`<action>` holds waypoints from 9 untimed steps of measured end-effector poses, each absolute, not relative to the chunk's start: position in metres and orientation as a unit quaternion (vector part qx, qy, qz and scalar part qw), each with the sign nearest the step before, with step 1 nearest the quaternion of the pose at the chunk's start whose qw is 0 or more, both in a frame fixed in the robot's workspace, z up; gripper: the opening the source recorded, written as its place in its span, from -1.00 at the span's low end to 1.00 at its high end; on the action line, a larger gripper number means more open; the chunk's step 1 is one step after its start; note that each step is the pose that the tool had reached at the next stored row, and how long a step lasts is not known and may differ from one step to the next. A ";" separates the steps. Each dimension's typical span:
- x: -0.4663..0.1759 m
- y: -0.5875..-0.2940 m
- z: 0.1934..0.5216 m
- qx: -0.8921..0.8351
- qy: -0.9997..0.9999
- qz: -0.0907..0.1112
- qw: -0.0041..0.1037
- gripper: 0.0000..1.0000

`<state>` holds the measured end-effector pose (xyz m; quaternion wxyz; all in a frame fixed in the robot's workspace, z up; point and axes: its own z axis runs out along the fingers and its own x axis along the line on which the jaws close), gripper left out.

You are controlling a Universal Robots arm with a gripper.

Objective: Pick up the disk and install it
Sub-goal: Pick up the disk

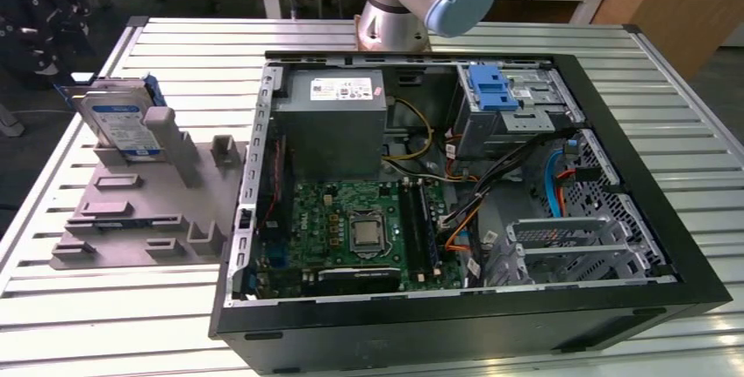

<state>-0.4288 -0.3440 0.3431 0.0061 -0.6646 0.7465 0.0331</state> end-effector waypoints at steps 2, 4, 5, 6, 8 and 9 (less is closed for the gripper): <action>-0.430 -0.344 0.340 -0.665 0.746 0.033 0.006 0.18; -0.430 -0.344 0.337 -0.665 0.746 0.033 0.006 0.18; -0.430 -0.344 0.336 -0.666 0.745 0.033 0.006 0.18; -0.430 -0.344 0.335 -0.670 0.741 0.033 0.006 0.18; -0.430 -0.344 0.334 -0.683 0.729 0.033 0.006 0.18; -0.431 -0.344 0.333 -0.689 0.724 0.033 0.005 0.18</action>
